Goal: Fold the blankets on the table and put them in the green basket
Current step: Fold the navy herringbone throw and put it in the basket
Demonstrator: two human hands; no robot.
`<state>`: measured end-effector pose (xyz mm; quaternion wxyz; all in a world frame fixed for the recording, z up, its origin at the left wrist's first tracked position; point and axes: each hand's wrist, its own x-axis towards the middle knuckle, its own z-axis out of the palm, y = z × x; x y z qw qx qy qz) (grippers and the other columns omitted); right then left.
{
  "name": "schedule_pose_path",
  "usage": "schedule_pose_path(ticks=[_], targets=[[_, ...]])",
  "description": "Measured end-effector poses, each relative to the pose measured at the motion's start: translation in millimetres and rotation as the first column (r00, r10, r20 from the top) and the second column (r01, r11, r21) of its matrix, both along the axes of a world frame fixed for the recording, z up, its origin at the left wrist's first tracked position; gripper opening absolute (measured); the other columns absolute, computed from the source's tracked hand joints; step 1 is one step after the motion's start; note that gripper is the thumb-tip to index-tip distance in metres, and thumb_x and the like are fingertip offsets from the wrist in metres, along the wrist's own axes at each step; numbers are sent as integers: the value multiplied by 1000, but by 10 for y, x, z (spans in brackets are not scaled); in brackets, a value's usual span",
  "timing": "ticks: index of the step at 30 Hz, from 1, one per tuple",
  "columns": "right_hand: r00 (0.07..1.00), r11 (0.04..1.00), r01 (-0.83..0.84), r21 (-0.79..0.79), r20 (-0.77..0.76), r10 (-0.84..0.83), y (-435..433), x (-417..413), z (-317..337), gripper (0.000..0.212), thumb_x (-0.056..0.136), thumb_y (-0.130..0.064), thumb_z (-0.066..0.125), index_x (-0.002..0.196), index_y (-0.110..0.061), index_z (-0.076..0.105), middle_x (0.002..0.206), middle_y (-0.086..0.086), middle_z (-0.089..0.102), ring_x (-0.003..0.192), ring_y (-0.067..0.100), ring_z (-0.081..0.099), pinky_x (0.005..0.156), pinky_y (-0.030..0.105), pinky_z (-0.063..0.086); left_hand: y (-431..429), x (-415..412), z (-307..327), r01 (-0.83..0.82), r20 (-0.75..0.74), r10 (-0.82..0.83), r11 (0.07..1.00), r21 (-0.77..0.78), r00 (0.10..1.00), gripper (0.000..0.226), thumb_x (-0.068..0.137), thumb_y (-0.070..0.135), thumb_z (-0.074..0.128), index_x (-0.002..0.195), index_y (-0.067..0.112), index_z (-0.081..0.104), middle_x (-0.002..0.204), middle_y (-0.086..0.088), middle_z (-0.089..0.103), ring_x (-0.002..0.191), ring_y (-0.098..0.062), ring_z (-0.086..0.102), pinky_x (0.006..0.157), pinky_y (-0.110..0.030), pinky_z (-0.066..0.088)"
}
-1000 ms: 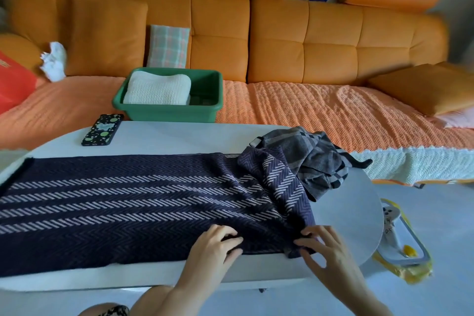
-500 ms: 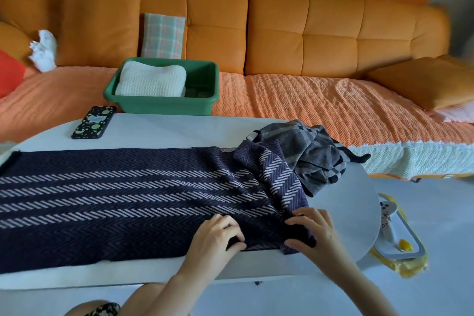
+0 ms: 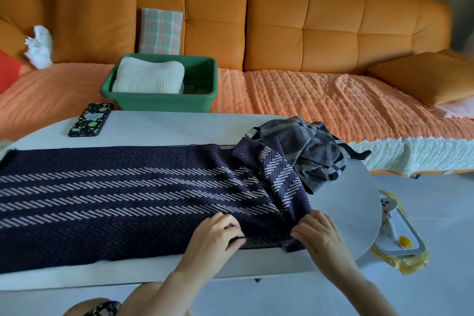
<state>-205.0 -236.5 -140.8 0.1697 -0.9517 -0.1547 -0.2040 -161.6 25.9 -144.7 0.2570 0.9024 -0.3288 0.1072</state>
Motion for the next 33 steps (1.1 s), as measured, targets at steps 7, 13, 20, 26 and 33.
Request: schedule_pose_path(ticks=[7,13,20,26,33], targets=[[991,991,12,135,-136,6,-47,85,117,35,95,-50,41,94,-29,69,99,-21,57,98,8,46,90,22,36,94,133,130,-58,-96,50,995,-86,994,44,92,48,37,86,25,73,102,19,59,93,1,51,79,-18,41],[929,942,255,216,-324,-177,253,1043,561,37,92,-36,54,126,-21,54,123,-5,55,118,16,42,100,36,38,207,548,-51,-480,18,482,868,125,876,43,92,36,49,126,10,57,130,-11,56,122,-30,51,100,-49,39],[786,878,478,-36,-428,-446,592,1889,467,46,87,-45,60,121,-13,56,122,6,55,120,27,43,83,38,45,245,502,-249,-516,-21,553,789,333,833,72,95,57,10,136,10,45,143,-14,42,133,-29,39,105,-49,21],[727,668,687,286,-284,-625,185,1924,571,19,94,-28,52,103,-11,57,87,6,63,74,25,57,62,32,44,241,514,-258,-525,4,561,773,356,828,74,94,60,11,139,10,40,145,-14,38,134,-30,36,106,-50,19],[660,641,745,183,-339,-671,-310,1977,582,17,95,-21,52,94,-4,55,61,1,46,52,17,42,46,25,29,245,515,-268,-518,-7,560,771,370,828,70,92,60,18,139,13,42,145,-13,38,135,-29,36,106,-50,18]])
